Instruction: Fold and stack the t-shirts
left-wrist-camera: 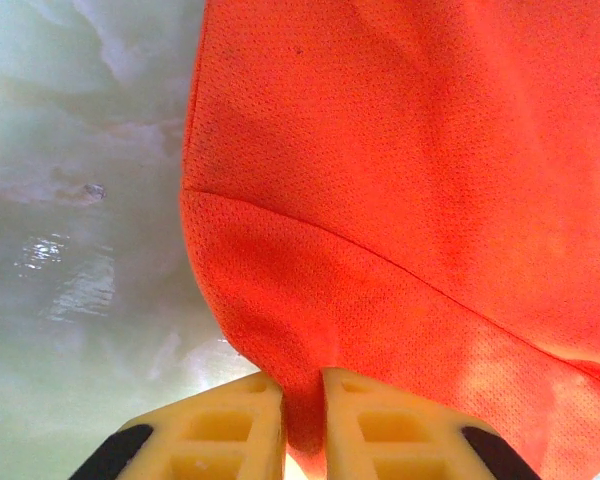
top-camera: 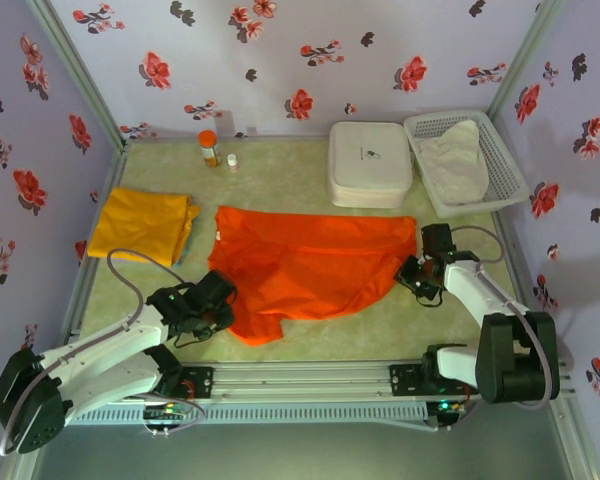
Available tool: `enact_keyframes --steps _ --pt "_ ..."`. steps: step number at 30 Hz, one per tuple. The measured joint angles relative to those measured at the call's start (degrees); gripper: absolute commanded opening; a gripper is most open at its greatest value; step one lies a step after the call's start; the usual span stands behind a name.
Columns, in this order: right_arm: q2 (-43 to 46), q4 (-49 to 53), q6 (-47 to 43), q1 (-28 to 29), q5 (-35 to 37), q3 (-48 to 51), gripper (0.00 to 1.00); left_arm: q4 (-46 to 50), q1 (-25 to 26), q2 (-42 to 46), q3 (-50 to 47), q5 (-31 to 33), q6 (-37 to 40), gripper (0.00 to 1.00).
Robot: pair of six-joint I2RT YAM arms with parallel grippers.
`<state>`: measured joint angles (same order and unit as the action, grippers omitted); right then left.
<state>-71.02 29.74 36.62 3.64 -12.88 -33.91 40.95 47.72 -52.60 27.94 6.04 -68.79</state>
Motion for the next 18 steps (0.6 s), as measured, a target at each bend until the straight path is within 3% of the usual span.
enact_keyframes --steps 18 --pt "-6.73 -7.65 2.14 0.0 -1.11 -1.57 0.25 0.02 -0.07 0.48 0.02 0.0 -0.02 0.15"
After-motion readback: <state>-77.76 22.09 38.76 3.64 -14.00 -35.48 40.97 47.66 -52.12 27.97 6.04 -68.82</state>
